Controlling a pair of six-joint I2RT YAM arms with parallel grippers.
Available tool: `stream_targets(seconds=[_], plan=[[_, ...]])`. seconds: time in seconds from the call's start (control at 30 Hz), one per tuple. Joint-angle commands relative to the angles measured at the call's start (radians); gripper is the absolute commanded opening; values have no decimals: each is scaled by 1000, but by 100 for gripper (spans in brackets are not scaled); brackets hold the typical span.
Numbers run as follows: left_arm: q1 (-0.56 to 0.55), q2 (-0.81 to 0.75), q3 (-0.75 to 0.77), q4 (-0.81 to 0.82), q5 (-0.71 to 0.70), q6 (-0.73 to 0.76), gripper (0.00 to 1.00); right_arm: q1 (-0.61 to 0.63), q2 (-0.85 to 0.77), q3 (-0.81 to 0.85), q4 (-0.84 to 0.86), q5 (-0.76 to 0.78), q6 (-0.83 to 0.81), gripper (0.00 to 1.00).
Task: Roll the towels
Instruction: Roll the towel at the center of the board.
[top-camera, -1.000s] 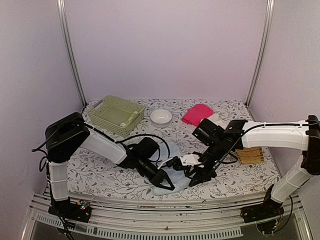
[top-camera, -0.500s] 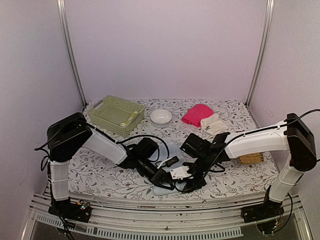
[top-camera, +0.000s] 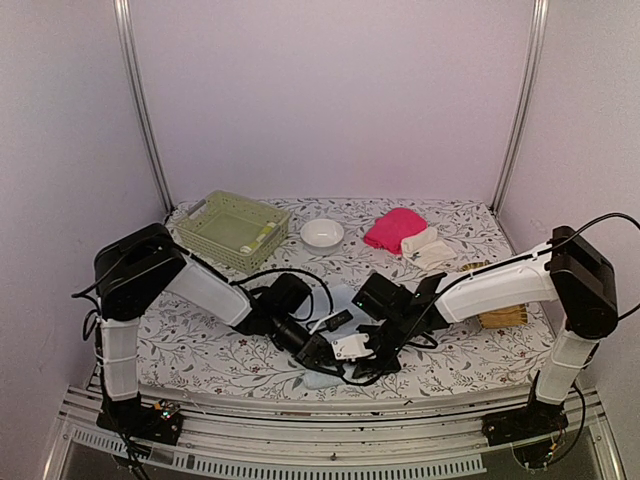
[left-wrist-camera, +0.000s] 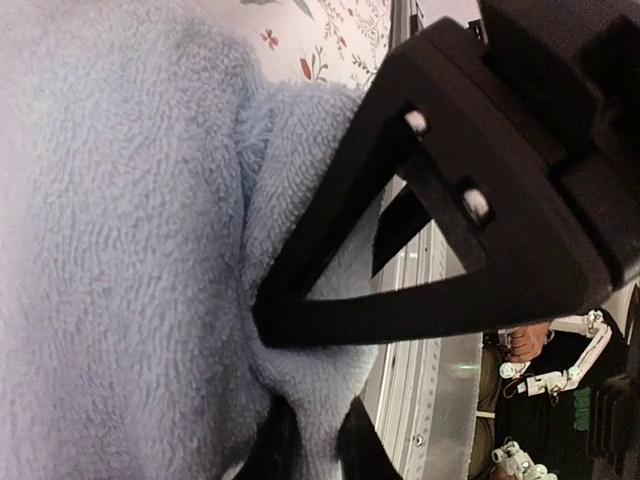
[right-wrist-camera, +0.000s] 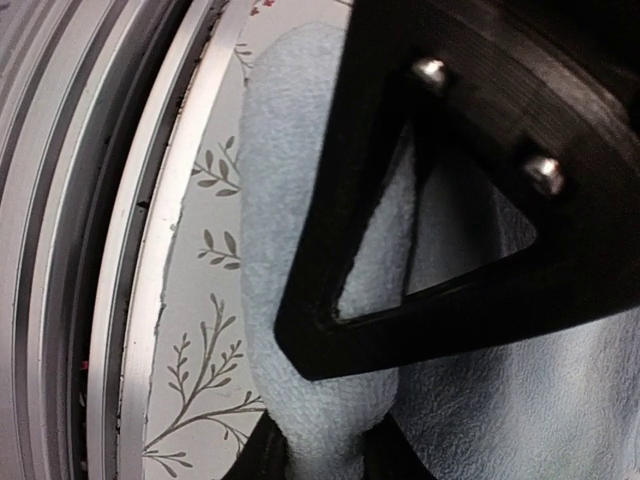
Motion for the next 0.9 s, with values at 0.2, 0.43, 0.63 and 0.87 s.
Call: stream_targets(seconds=[0.2, 0.43, 0.63, 0.87], plan=[[34, -254, -177, -47, -238, 77, 37, 6, 73, 33, -208, -106, 10, 10], [27, -546, -394, 114, -529, 52, 41, -85, 208, 188, -413, -367, 9, 9], [-155, -836, -541, 179, -918, 207, 46, -208, 392, 393, -634, -542, -46, 9], [-363, -810, -445, 2, -1139, 452, 46, -256, 599, 528, -774, -623, -94, 9]])
